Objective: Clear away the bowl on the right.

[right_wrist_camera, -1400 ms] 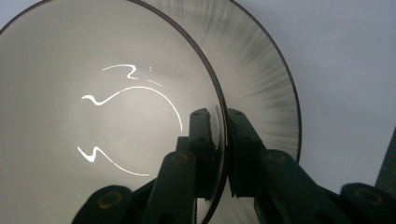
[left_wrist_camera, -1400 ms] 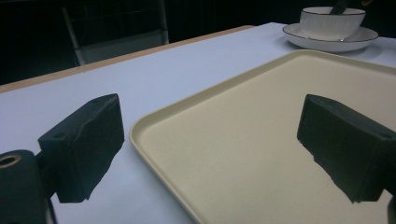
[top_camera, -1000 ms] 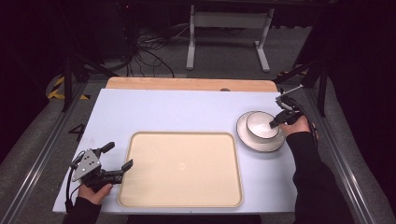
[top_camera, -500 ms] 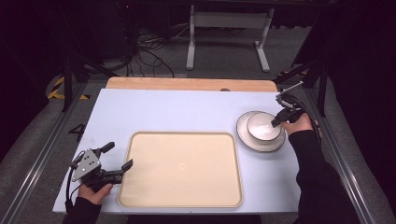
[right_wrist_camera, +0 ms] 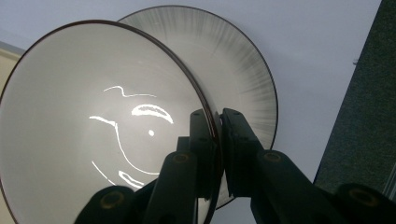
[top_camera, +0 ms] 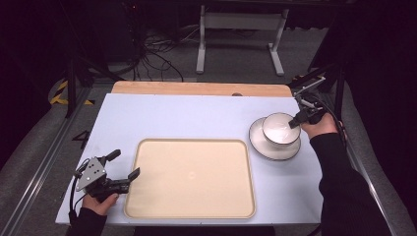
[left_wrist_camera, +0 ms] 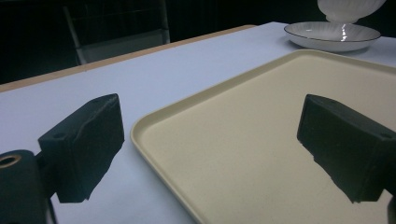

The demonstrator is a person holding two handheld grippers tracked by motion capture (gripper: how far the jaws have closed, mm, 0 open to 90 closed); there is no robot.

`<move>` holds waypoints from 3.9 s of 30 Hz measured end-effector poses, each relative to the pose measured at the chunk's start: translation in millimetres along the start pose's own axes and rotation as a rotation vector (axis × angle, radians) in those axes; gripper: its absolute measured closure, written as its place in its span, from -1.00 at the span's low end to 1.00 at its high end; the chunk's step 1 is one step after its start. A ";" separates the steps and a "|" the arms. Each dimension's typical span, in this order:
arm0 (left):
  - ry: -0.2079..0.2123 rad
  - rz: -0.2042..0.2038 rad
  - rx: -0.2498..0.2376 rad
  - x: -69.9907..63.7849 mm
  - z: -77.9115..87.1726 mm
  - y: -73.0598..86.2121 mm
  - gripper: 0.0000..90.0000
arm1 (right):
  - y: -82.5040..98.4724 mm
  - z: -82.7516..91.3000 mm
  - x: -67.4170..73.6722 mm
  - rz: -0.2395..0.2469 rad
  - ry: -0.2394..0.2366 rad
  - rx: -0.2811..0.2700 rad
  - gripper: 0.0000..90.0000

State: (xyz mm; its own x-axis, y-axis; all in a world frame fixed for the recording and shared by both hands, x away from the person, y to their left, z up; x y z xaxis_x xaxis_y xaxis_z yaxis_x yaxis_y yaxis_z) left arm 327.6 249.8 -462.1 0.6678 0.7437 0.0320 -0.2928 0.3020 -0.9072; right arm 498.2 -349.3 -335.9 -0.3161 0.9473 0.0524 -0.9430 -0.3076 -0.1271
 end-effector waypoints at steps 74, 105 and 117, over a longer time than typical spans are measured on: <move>0.003 -0.006 -0.006 -0.3 0.1 0.2 -0.82 | -15.1 48.1 199.5 0.504 -0.088 -0.051 0.84; 0.005 -0.009 -0.008 -0.5 0.3 0.3 -0.82 | -16.5 22.8 279.2 0.699 -0.156 -0.018 0.83; 0.003 -0.010 -0.009 -0.8 0.4 0.4 -0.82 | -23.5 -9.5 289.1 0.702 -0.144 0.058 0.82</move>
State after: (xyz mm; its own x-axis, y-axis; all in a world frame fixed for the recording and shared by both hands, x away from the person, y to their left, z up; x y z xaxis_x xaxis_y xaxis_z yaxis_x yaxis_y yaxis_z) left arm 326.7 249.6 -462.3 0.6729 0.7387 0.0393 -0.2800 0.3035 -0.9108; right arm 430.0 -67.4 -327.1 -0.8568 0.5042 0.1080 -0.5149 -0.8479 -0.1260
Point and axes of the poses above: each handheld gripper's, and its own axes: z roughly backward along the jaws, y roughly out of its underside, x roughly to its left, the point moved 1 cm from there along -z, roughly forward along the jaws, and after that the axes turned 11 degrees about x, right-handed, at the moved point
